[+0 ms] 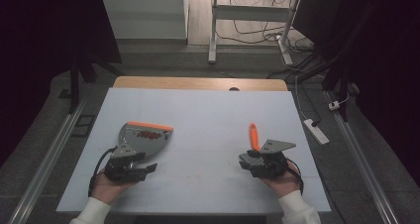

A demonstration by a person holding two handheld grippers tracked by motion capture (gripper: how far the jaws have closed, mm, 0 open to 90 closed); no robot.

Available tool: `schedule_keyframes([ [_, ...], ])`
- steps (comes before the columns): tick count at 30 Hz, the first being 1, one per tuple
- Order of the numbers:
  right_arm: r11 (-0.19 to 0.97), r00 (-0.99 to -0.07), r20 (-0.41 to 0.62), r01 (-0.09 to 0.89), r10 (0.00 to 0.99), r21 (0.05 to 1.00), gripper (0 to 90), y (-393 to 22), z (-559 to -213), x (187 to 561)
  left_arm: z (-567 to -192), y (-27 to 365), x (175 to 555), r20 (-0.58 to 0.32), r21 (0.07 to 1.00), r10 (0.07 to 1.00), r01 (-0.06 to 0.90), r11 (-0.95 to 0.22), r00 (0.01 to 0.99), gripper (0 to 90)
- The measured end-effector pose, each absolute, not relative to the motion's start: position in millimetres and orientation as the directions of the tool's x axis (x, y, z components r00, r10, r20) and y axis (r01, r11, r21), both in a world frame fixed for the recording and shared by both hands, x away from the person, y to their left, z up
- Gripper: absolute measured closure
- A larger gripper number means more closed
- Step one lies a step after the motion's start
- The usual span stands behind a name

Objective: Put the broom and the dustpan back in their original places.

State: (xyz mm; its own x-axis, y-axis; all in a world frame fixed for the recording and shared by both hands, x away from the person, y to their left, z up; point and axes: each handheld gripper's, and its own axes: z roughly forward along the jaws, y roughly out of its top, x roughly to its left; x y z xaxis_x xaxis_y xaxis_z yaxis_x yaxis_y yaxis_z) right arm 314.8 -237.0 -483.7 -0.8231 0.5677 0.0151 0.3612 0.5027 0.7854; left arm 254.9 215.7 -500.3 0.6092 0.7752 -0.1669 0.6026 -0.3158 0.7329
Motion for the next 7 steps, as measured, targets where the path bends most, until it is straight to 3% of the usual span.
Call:
schedule_keyframes([
  [7,0.497,-0.818,0.005,0.354,0.575,0.793,46.2,-242.2,-483.2,312.9,-502.0,216.6,258.4,-0.175,0.738,0.769,0.599,-0.311,0.615,34.8],
])
